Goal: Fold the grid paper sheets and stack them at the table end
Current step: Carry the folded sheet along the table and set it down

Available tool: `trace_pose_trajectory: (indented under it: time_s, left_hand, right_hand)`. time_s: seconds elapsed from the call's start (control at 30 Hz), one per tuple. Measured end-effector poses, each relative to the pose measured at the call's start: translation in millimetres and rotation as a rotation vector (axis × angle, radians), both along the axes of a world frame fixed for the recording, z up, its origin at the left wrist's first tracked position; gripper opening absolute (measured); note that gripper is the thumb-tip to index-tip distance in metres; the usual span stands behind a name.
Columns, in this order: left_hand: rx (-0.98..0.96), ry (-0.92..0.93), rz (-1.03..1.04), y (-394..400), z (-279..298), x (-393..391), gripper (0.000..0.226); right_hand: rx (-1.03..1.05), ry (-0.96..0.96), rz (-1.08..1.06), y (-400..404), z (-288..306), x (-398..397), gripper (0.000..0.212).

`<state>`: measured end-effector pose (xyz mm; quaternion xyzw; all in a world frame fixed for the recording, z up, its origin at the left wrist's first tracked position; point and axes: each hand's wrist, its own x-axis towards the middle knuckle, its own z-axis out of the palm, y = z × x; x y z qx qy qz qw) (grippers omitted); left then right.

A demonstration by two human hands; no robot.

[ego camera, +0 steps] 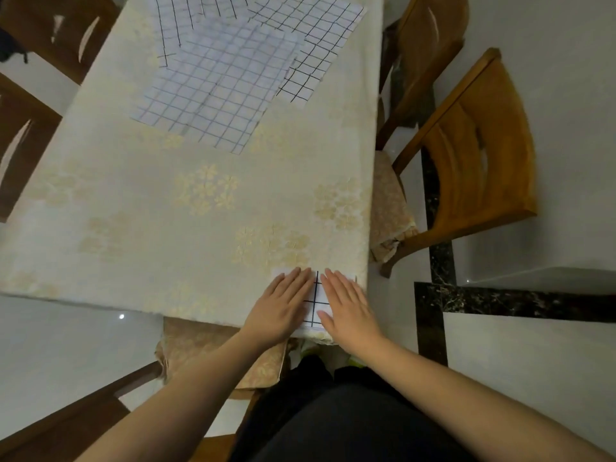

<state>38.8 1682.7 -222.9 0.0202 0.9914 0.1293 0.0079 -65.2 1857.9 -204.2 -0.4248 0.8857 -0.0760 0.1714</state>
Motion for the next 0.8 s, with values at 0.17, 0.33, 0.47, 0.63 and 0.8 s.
trace_pose_trajectory:
  time_s: [0.17,0.33,0.47,0.63,0.8]
  left_hand:
    - [-0.012,-0.114,0.015,2,-7,-1,0.063]
    - [-0.009,-0.17,0.023,-4,-6,-1,0.066]
    - [-0.048,-0.235,0.068,-14,-3,2,0.076]
    - [-0.104,-0.305,0.089,-39,0,10,0.087]
    - [-0.114,-0.354,0.087,-42,3,9,0.088]
  right_hand:
    - [0.155,-0.041,-0.036,-4,-16,0,0.073]
    - [0.195,-0.031,-0.022,-1,-21,-2,0.076]
    - [0.189,-0.024,-0.008,0,-19,-2,0.077]
    - [0.212,-0.016,-0.034,12,-20,-8,0.084]
    - [0.238,-0.041,-0.015,16,-18,-13,0.087]
